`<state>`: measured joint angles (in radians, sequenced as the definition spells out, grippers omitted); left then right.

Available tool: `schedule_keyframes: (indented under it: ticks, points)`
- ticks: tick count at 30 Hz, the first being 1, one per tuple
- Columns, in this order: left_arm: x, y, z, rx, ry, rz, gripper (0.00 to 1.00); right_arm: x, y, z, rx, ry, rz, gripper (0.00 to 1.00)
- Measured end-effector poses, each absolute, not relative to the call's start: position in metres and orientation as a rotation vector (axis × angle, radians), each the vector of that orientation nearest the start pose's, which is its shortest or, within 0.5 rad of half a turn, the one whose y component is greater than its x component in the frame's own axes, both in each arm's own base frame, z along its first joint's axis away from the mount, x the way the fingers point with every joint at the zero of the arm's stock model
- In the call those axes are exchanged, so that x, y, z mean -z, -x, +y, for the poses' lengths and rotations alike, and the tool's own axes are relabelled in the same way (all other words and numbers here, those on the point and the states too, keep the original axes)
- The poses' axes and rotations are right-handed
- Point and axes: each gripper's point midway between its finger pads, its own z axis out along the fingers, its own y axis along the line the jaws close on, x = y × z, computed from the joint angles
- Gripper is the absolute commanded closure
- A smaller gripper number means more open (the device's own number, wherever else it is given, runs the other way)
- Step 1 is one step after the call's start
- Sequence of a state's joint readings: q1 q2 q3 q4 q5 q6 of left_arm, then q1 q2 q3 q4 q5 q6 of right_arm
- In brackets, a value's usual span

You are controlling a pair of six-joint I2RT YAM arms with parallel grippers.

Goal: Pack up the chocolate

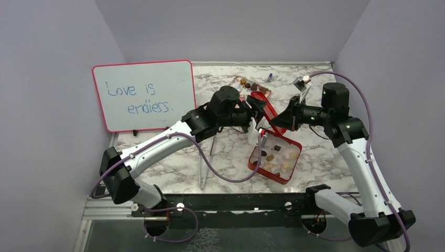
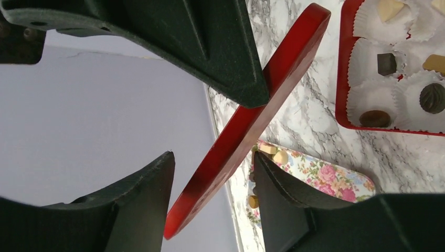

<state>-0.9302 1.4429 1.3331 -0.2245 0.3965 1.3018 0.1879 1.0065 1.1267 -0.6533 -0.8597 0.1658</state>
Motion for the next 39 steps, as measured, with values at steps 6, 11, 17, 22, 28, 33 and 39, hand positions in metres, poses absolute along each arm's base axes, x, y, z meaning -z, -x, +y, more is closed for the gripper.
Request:
schedule_keyframes:
  ticks: [6, 11, 17, 22, 28, 33, 39]
  points:
    - [-0.314, -0.255, -0.404, 0.14, -1.798, 0.567, 0.6, -0.302, -0.222, 0.184, -1.129, 0.568, 1.997, 0.99]
    - [-0.31, -0.253, -0.404, 0.157, -1.809, 0.586, 0.81, -0.302, -0.223, 0.186, -1.144, 0.574, 1.991, 0.99]
    - [-0.303, -0.255, -0.399, 0.163, -1.812, 0.666, 1.0, -0.318, -0.232, 0.185, -1.114, 0.539, 1.945, 0.77]
    - [-0.309, -0.266, -0.396, 0.155, -1.724, 0.791, 1.0, -0.339, -0.239, 0.182, -1.073, 0.473, 1.875, 0.57]
    - [-0.324, -0.268, -0.378, 0.239, -1.492, 0.984, 1.0, -0.394, -0.235, 0.172, -1.031, 0.338, 1.674, 0.24]
    - [-0.332, -0.253, -0.354, 0.369, -1.286, 1.117, 1.0, -0.444, -0.222, 0.161, -1.032, 0.241, 1.49, 0.01]
    - [-0.359, -0.231, -0.34, 0.671, -0.959, 1.293, 1.0, -0.469, -0.216, 0.155, -1.044, 0.171, 1.43, 0.0]
